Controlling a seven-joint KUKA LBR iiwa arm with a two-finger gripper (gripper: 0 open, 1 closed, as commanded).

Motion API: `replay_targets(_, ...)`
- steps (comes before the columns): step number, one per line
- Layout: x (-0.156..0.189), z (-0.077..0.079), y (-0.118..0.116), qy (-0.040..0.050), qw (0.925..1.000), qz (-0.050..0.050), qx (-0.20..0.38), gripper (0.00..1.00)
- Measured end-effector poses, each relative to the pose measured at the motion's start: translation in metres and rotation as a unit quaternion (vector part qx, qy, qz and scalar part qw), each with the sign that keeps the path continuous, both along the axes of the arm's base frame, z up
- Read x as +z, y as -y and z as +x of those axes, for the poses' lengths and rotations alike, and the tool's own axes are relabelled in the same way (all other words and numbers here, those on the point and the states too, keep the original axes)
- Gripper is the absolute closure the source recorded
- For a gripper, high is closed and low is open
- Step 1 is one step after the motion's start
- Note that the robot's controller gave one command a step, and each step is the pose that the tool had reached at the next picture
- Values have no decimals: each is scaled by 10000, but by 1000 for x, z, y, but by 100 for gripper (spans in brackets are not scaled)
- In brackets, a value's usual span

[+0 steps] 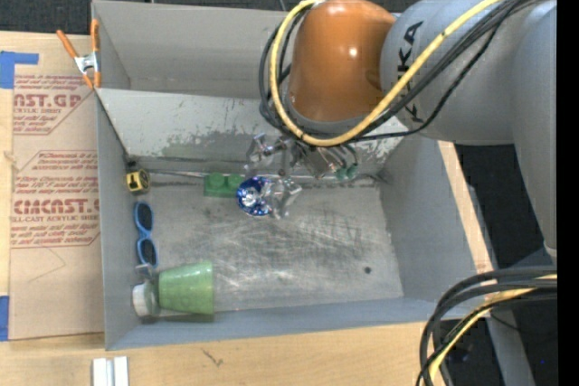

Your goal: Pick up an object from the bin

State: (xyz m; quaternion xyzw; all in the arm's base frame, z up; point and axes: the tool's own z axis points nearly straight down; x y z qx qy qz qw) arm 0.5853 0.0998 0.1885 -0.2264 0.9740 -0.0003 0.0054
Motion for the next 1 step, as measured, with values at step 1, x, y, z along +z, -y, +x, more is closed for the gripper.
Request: replay_targets(1, 193, -2, -11, 12, 10000, 4, 31, 100)
